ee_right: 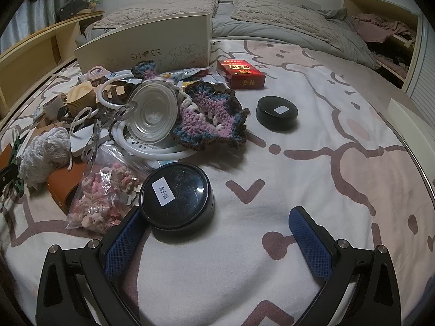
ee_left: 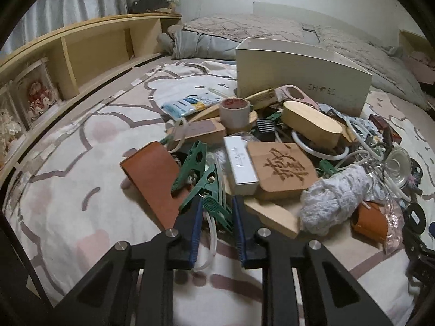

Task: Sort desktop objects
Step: 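Lower the left gripper onto a green clothespin and close it, then lift the green clothespin with the left gripper while the right gripper approaches the black tin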

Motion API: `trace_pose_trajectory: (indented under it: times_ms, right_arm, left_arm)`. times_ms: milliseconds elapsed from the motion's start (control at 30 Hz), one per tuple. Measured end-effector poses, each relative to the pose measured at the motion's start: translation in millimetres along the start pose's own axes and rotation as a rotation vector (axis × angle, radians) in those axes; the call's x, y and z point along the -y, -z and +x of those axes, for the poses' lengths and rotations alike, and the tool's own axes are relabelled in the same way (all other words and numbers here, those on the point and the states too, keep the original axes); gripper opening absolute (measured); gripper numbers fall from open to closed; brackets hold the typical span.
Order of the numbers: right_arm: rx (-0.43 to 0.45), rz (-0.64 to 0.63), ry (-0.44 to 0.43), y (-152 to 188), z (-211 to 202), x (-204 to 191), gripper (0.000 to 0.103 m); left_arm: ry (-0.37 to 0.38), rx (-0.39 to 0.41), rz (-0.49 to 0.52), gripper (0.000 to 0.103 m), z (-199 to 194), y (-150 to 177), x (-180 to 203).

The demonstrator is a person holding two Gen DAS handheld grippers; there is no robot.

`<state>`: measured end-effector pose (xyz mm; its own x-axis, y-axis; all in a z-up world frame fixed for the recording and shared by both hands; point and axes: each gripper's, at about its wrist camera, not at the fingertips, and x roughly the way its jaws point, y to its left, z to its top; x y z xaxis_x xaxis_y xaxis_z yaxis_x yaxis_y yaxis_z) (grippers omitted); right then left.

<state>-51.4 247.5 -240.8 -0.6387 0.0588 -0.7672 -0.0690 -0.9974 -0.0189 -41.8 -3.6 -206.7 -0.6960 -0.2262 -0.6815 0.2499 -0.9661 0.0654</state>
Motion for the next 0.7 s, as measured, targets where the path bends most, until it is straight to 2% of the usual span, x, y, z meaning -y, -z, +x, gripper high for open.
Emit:
trace_pose_trajectory:
  times_ms: [267,433,500,700]
  right_arm:
    - [0.001,-0.001,-0.002,1.1,-0.1,0.4,0.103]
    - [0.001,-0.001,-0.002,1.2,-0.2,0.4,0.103]
    - [0.001,-0.001,-0.002,1.3,-0.2,0.6,0.103]
    - [0.001,-0.001,-0.001,1.3,-0.2,0.5,0.103]
  left_arm:
    - [-0.119,-0.007,-0.057,0.022,1.0,-3.5,-27.2]
    - [-0.099,0.001,-0.080,0.024,-7.8,-1.1,-30.9]
    - [-0.084,0.007,-0.067,0.027,-13.0,0.7,-27.3]
    - [-0.041,0.020,-0.006,0.027,-22.9,3.4,-11.4]
